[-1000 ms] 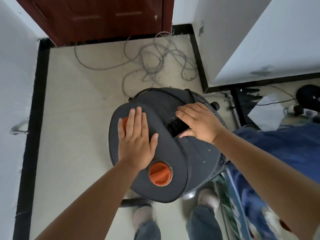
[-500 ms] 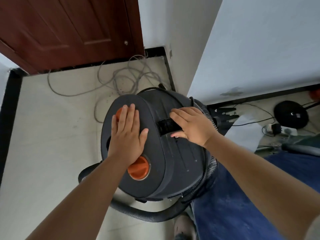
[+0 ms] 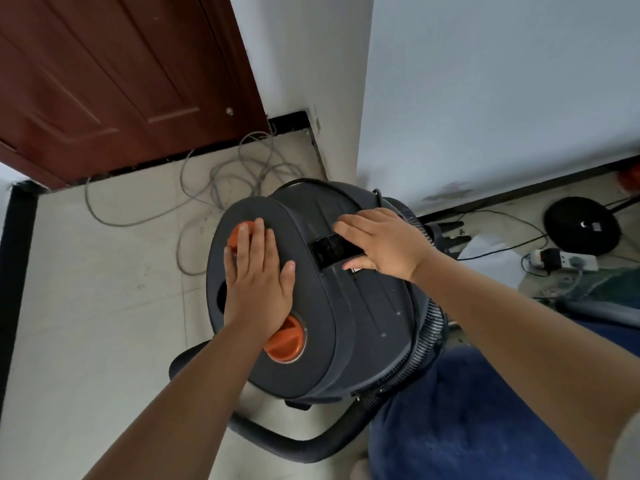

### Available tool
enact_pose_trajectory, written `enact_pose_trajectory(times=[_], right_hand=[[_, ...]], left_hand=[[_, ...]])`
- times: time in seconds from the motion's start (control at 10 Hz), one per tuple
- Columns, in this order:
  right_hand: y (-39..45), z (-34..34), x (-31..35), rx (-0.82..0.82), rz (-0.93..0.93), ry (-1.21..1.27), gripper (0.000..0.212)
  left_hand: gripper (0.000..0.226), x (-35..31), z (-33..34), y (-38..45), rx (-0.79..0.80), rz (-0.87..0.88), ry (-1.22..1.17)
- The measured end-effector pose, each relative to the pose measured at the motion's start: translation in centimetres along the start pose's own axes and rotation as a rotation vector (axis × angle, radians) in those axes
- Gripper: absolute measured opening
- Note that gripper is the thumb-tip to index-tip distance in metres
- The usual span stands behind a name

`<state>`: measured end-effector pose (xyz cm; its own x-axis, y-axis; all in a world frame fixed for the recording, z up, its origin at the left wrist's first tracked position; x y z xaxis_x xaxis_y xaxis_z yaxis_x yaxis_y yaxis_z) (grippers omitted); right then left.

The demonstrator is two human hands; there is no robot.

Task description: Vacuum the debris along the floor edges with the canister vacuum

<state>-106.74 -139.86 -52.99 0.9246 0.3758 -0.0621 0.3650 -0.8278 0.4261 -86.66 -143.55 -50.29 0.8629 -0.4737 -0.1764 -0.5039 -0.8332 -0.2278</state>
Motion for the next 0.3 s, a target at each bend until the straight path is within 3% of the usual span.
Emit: enact_pose_trajectory(times=[0.2, 0.3], right_hand=[[-0.79, -0.66, -0.31, 0.128, 0.04, 0.017, 0.056], [-0.88, -1.04, 0.59, 0.205, 0.186, 0.124, 0.073]], left_hand=[[0.087, -0.85, 0.22, -0.82, 0.007, -0.004, -0.017], [0.08, -0.41, 0.15, -0.75, -0.003, 0.003, -0.033]])
Point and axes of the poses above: each hand's wrist, its own y-axis towards the middle knuckle, its own z-axis out of the palm, x = y × z, the point moved 1 cm from there along y, towards the middle knuckle, and after that the axes turned 4 degrees about -y, right-handed, at the moved point
